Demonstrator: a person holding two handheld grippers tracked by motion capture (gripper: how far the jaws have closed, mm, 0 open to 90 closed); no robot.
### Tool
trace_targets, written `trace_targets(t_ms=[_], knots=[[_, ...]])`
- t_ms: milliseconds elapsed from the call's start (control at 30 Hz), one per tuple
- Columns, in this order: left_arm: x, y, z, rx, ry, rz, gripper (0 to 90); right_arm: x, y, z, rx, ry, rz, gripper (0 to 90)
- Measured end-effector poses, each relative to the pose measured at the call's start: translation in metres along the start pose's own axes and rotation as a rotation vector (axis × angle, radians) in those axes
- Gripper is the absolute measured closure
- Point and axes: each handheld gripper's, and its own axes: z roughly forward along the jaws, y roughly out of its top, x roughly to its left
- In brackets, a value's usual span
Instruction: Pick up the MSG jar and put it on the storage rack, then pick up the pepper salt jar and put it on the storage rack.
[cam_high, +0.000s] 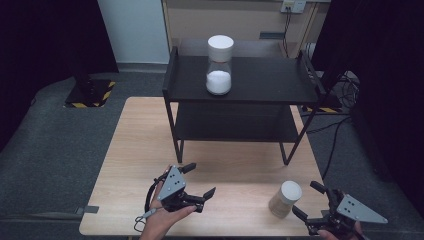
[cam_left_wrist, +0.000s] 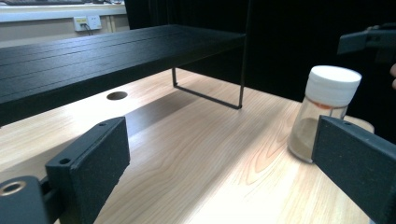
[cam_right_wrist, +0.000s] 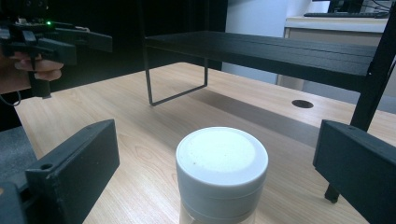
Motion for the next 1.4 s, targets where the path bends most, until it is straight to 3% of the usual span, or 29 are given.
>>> trace_targets(t_ms=[233, 500, 933, 1100, 1400], knots=[[-0.002, -0.005, -0.006, -0.02, 0.006, -0.006, 3.7, 0.001, 0.002, 0.001, 0.003, 0.003, -0.014, 1.1], [-0.001, -0.008, -0.003, -0.002, 0.005, 0.011, 3.7, 0.002, 0.004, 0.001, 0.003, 0.008, -0.022, 1.1], [-0.001, -0.013, -0.002, -0.001, 0.001, -0.022, 3.9, 0.002, 0.002, 0.002, 0.009, 0.01, -0.017, 1.2], [-0.006, -0.007, -0.006, -0.012, 0.006, 0.003, 3.8, 0.003, 0.005, -0.001, -0.005, 0.004, -0.02, 1.1], [-0.006, -0.009, -0.012, -0.006, 0.022, 0.007, 3.6, 0.005, 0.005, 0.005, -0.001, 0.008, -0.02, 1.0]])
